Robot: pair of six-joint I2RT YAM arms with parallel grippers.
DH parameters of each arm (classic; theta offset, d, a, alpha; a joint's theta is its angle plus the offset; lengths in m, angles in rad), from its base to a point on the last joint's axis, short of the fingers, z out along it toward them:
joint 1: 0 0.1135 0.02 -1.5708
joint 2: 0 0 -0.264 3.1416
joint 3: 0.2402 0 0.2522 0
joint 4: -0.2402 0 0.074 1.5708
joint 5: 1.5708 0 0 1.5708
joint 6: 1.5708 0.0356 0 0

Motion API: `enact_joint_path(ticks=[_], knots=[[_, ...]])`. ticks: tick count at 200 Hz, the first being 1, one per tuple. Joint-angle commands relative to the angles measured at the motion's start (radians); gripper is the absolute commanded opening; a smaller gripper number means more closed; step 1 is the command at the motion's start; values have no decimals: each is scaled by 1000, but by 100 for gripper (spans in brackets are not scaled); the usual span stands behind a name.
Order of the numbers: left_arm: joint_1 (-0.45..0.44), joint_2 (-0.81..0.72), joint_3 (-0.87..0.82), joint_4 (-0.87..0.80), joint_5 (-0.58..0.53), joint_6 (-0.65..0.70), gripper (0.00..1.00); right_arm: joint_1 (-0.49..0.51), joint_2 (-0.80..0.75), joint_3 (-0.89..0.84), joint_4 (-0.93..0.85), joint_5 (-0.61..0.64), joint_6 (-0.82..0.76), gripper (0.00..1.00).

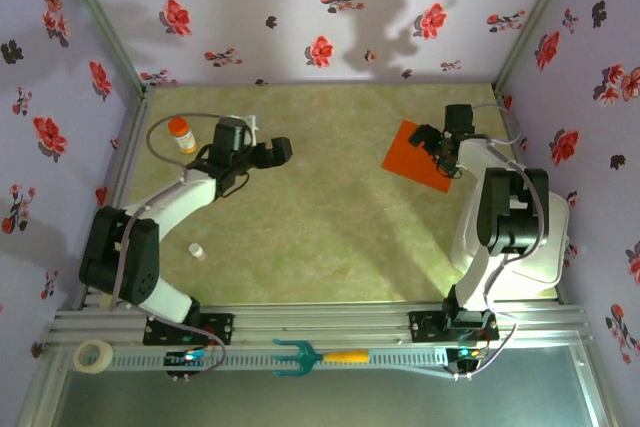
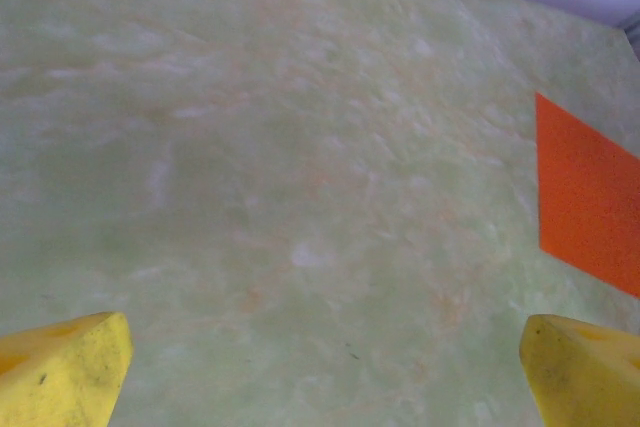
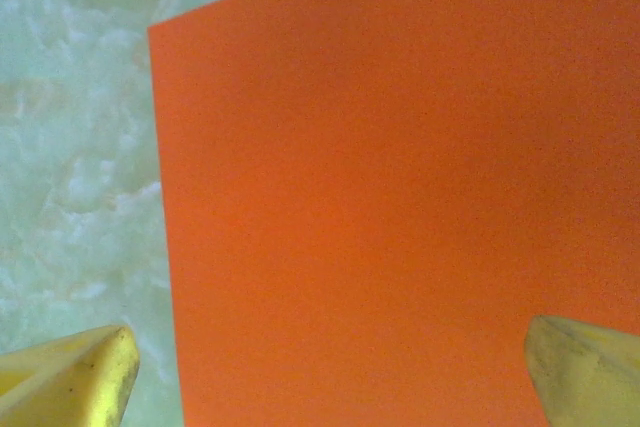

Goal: Fold a paper plane with a square sheet of paper (pick it up from the middle)
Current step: Move the square sheet of paper to the center of the table.

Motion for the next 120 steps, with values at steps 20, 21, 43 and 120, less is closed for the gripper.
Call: enact_joint_path(ticks=[20,21,43,120], knots=[[-89,62,58,16,-58,-26,100,-8,77,80,-74,-42,15,99],[-91,64,59,17,-59,-26,100,-8,79,81,-75,-42,16,99],[-113,86,73,13,-68,-26,100,-9,113,104,-85,-64,16,99],[-118,70,57,15,-81,-25,100,-6,205,152,-194,-110,4,99]])
